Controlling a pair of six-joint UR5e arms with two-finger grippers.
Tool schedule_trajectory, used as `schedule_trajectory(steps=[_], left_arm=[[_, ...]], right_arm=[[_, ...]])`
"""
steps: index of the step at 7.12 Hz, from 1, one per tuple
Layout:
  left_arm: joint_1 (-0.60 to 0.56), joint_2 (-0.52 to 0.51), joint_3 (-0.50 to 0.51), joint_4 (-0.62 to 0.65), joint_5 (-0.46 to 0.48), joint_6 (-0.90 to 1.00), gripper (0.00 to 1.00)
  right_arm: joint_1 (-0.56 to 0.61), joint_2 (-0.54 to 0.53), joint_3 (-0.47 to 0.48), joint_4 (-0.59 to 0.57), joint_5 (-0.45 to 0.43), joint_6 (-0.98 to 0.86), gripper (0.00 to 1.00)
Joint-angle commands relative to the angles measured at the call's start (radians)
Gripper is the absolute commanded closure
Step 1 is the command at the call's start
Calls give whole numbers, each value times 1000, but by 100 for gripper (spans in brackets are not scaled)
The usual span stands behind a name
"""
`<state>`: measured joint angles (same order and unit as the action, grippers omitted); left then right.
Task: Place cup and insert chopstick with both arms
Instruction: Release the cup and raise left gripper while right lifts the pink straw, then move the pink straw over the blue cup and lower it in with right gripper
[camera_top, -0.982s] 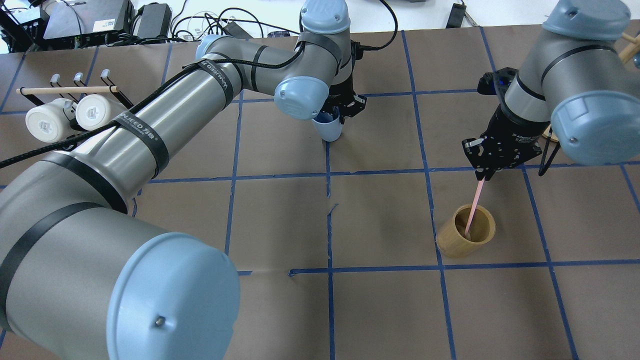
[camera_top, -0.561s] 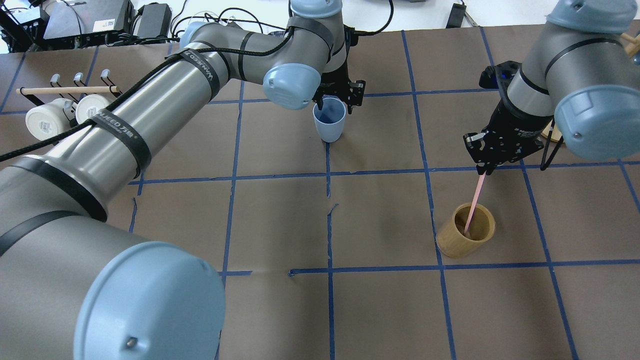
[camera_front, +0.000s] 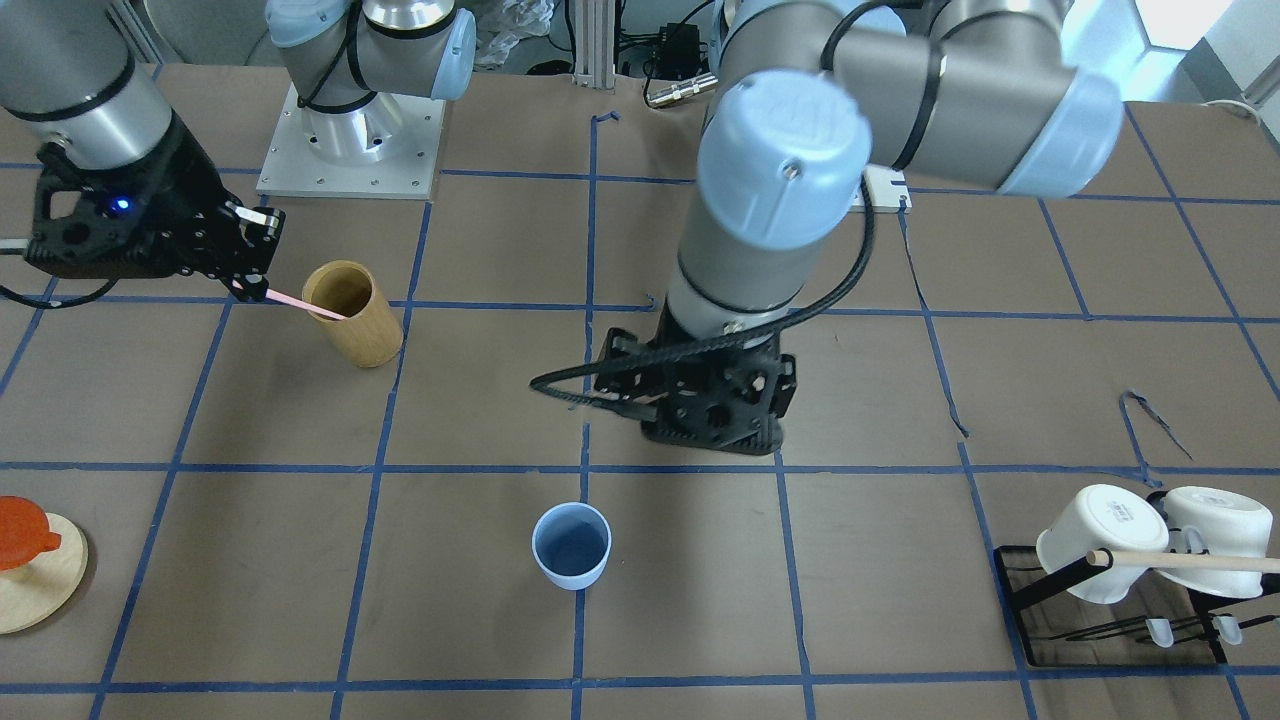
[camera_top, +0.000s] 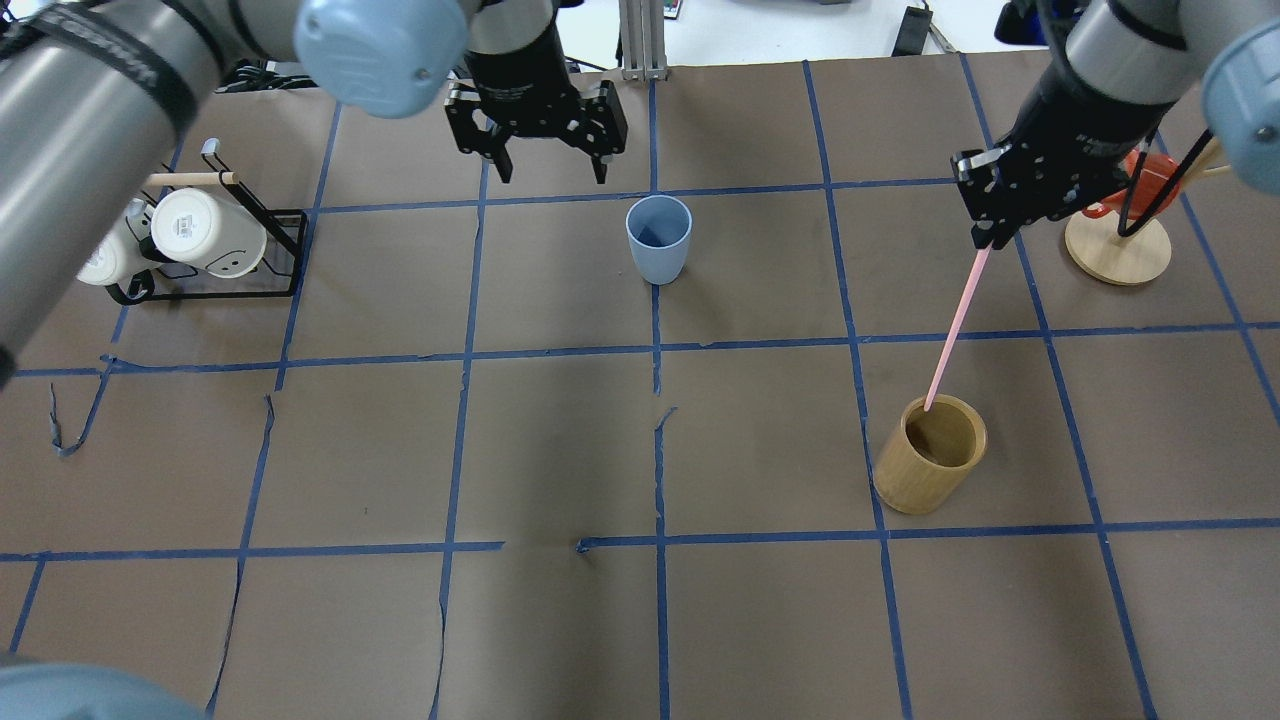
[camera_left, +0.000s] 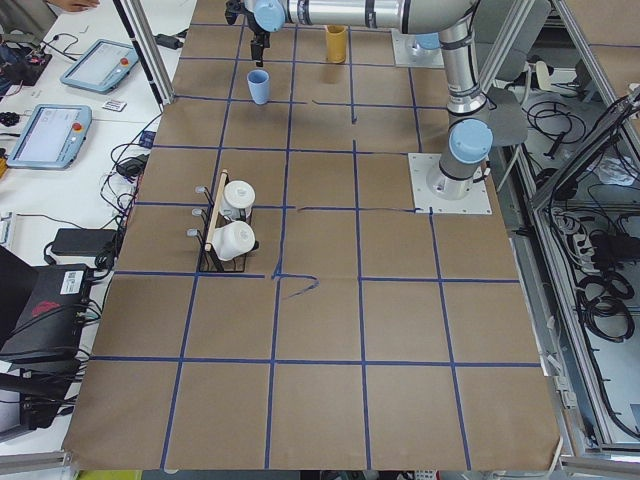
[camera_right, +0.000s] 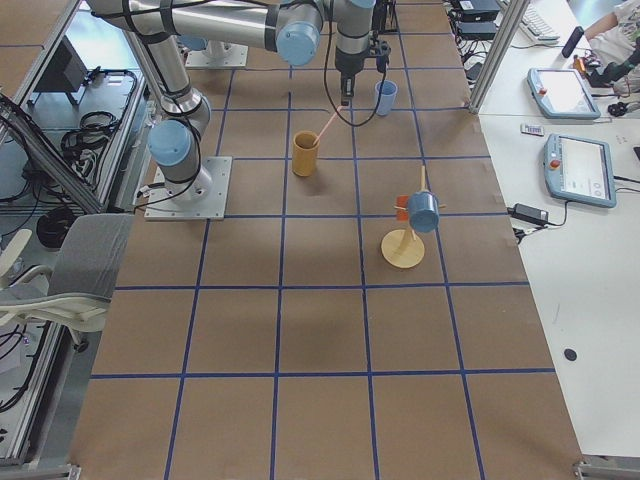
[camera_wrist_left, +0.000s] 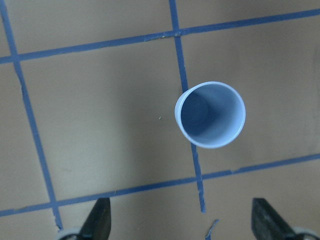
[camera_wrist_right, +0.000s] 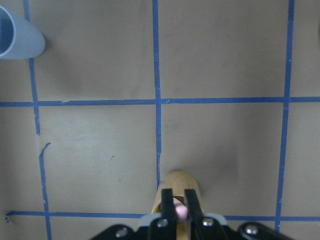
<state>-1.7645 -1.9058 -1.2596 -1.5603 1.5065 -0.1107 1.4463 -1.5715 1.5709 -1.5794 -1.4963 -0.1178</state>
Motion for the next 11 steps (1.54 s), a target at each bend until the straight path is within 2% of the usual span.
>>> schedule_trajectory(steps=[1, 2, 3, 5, 7, 10, 11], left_arm=[[66, 158, -87, -129, -3, -51, 0], [79, 216, -171, -118, 0, -47, 0], [97, 273, -219, -98, 3, -37, 0], [135, 321, -233, -83, 8, -32, 0], [184, 323, -235, -5, 4, -29, 0], [188, 324, -236, 2, 11, -24, 0], [188, 323, -235, 2, 12, 71, 0]], right_arm=[[76, 8, -171, 78, 7, 100, 90], [142, 20, -210, 72, 11, 216, 90], [204, 66, -253, 14, 8, 242, 90], [305, 189, -292, -280, 2, 337, 92], [348, 276, -292, -472, -4, 351, 91], [401, 343, -285, -491, -24, 400, 91], [401, 347, -278, -484, -32, 399, 91]])
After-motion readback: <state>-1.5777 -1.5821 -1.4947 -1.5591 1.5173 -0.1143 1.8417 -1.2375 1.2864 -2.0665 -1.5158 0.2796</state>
